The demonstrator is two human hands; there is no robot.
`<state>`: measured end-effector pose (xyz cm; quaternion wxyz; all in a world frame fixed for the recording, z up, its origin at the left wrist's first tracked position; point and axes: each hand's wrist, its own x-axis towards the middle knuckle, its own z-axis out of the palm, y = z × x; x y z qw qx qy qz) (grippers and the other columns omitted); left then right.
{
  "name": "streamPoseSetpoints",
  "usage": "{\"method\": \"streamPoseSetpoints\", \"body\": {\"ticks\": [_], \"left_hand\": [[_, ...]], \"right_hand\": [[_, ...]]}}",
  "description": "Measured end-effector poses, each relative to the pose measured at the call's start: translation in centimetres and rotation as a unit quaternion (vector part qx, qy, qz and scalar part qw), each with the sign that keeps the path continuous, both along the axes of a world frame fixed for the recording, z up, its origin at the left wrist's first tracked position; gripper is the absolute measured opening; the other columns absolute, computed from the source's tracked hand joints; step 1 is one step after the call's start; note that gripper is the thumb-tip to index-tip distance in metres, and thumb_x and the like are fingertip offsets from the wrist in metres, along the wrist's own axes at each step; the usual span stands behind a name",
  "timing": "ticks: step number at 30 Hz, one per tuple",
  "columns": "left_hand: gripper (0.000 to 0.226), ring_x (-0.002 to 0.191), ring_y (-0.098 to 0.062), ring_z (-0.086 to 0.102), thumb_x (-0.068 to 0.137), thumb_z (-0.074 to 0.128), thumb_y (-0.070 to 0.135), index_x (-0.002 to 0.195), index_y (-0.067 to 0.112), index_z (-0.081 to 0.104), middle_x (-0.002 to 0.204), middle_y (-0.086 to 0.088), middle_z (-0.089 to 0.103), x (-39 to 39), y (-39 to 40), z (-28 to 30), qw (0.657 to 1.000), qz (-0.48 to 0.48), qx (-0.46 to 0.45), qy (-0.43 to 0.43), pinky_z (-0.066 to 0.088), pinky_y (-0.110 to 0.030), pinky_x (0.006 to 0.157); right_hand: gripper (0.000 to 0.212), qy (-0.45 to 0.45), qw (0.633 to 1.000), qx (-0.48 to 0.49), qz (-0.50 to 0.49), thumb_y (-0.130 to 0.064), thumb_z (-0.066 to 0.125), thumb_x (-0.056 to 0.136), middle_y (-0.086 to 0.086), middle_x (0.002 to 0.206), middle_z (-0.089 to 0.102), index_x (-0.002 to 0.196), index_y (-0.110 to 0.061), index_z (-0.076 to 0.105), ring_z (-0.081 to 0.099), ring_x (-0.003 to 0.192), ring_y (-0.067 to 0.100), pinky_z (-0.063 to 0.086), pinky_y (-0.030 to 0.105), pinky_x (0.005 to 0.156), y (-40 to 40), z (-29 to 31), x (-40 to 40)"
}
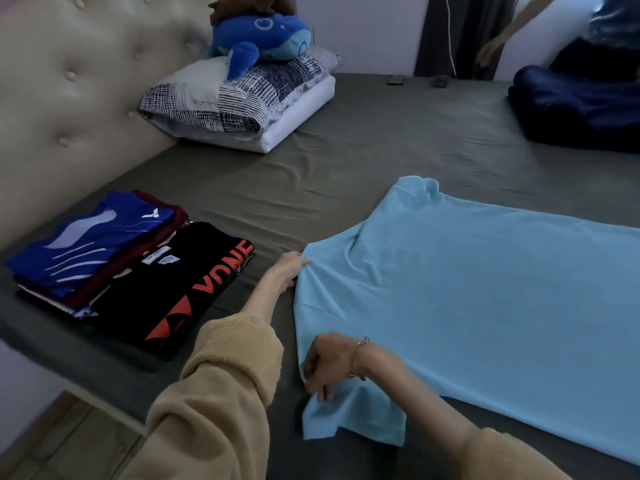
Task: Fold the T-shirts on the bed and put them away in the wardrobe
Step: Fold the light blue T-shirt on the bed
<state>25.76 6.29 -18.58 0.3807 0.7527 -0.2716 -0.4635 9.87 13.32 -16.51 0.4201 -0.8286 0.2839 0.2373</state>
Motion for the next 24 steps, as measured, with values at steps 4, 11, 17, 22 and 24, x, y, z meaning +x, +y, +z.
{"method": "streamPoseSetpoints", "body": {"ticks": [4, 11, 17, 22, 24], "left_hand": [[0.007, 0.088, -0.021, 0.052, 0.095, 0.046, 0.013, 0.096, 0.011, 0.053, 0.099, -0.007, 0.056, -0.1, -0.3, -0.5, 0.999, 0.002, -0.013, -0.047, 0.043, -0.028, 0.066], [0.013, 0.105, -0.025, 0.054, 0.087, 0.056, 0.027, 0.093, 0.016, 0.058, 0.107, -0.007, 0.059, 0.1, -2.8, -0.5, 0.946, -0.036, 0.000, -0.323, 0.041, -0.030, 0.085], [0.026, 0.101, -0.015, 0.058, 0.087, 0.055, 0.010, 0.110, 0.013, 0.066, 0.113, -0.005, 0.066, 0.1, -7.3, -0.5, 0.975, -0.101, -0.059, -0.188, 0.040, -0.017, 0.080], [0.036, 0.099, -0.013, 0.053, 0.091, 0.050, 0.003, 0.126, 0.006, 0.058, 0.107, -0.006, 0.061, -1.3, -12.2, 0.1, 0.971, -0.199, -0.058, -0.120, 0.040, -0.005, 0.065], [0.037, 0.101, -0.012, 0.051, 0.093, 0.051, 0.004, 0.130, 0.005, 0.054, 0.106, -0.004, 0.057, -2.3, -14.6, 0.6, 0.969, -0.232, -0.045, -0.070, 0.038, -0.002, 0.069]], "right_hand": [[0.012, -0.005, 1.000, 0.024, -0.019, -0.018, 0.060, 0.085, -0.006, 0.071, 0.068, 0.090, -0.011, 0.068, 0.061, 0.061, 0.001, 0.047, 0.029, 0.095, -0.6, 0.0, -0.2], [0.017, -0.084, 0.976, -0.128, -0.152, -0.005, 0.050, 0.085, 0.013, 0.098, 0.072, 0.077, -0.015, 0.061, 0.067, 0.077, 0.012, 0.051, 0.028, 0.086, -6.4, 0.7, -0.4], [0.021, -0.098, 0.939, -0.206, -0.257, -0.007, 0.055, 0.086, 0.010, 0.110, 0.067, 0.103, -0.004, 0.068, 0.060, 0.104, 0.025, 0.045, 0.027, 0.087, -13.3, 0.3, -1.7], [0.027, -0.077, 0.914, -0.236, -0.320, -0.011, 0.060, 0.084, 0.012, 0.120, 0.056, 0.111, -0.008, 0.063, 0.055, 0.109, 0.026, 0.046, 0.032, 0.089, -20.3, 0.4, -2.5], [0.032, -0.060, 0.900, -0.251, -0.351, -0.012, 0.060, 0.085, 0.012, 0.126, 0.051, 0.117, -0.009, 0.058, 0.052, 0.114, 0.026, 0.043, 0.033, 0.093, -23.6, 0.8, -3.0]]}}
